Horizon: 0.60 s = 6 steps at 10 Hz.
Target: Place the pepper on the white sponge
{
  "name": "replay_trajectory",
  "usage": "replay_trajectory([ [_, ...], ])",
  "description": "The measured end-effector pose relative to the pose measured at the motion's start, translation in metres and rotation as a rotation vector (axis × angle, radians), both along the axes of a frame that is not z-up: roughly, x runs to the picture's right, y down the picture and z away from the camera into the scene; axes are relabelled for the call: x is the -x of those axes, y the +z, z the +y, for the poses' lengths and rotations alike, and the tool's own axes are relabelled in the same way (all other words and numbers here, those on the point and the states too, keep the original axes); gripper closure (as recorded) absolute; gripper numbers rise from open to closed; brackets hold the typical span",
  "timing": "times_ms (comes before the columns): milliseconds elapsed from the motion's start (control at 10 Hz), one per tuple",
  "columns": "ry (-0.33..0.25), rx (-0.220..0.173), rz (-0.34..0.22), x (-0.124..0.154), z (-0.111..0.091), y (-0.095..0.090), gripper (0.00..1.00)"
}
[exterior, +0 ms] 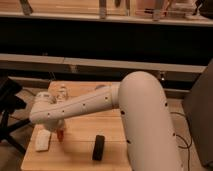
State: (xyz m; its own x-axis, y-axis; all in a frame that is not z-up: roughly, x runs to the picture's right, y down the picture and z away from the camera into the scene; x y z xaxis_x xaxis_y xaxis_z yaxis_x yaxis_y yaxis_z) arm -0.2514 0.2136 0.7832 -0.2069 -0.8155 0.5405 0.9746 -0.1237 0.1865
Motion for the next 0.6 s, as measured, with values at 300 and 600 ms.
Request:
replay_trajectory([
  [300,-0.021,0.051,-0.145,0.045,0.007,0.004,1.0],
  [600,-0.059,0.085,-0.233,0.073,0.015,0.004,0.86],
])
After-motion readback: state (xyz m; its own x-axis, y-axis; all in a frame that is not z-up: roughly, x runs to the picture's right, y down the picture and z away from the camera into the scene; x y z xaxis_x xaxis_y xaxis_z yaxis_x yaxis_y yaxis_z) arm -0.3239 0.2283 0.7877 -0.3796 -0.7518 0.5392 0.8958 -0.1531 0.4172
